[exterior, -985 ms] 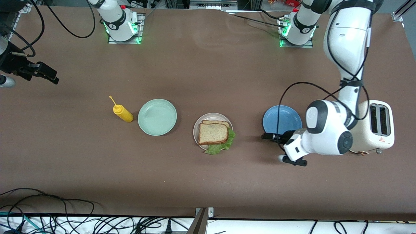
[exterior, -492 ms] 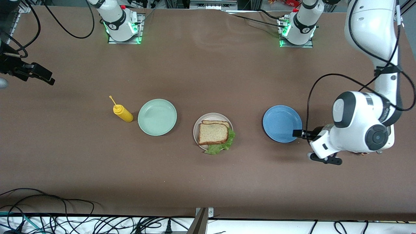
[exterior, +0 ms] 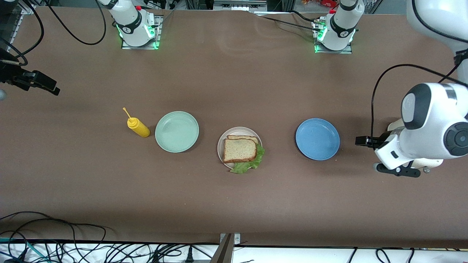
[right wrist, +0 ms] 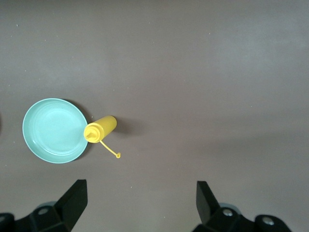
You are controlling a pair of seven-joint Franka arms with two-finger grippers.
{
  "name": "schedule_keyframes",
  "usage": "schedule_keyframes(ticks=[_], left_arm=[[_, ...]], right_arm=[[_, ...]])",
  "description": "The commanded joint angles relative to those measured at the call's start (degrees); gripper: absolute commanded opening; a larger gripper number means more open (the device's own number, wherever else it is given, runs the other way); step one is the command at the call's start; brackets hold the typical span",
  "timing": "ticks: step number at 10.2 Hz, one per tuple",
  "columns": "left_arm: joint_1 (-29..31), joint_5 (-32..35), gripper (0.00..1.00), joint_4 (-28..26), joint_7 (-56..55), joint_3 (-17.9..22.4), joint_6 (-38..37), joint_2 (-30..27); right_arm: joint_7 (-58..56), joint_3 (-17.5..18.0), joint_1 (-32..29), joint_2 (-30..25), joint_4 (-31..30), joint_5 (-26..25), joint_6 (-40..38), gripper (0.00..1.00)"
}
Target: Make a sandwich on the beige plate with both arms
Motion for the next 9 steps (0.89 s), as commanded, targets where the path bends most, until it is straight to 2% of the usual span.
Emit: schedule_keyframes(ticks=[1, 7, 9], left_arm=[[0.1, 2.1, 1.0, -1.2, -3.2, -0.4, -2.2, -4.4], [1.3, 2.2, 1.0, -15.3, -3.2, -0.4, -2.4, -21.9], [1.4, 3.8, 1.0, -17.3, -3.2, -0.3, -3.6, -25.6]], right_arm=[[-0.8, 0.1, -0.1, 0.9, 1.9, 0.6, -1.9, 1.0], [-0.8, 0.1, -0.3, 2.2, 3.5, 0.5, -1.8, 1.0], [-0.7, 0.1, -0.1, 2.2, 3.5, 0.5, -1.7, 1.0]])
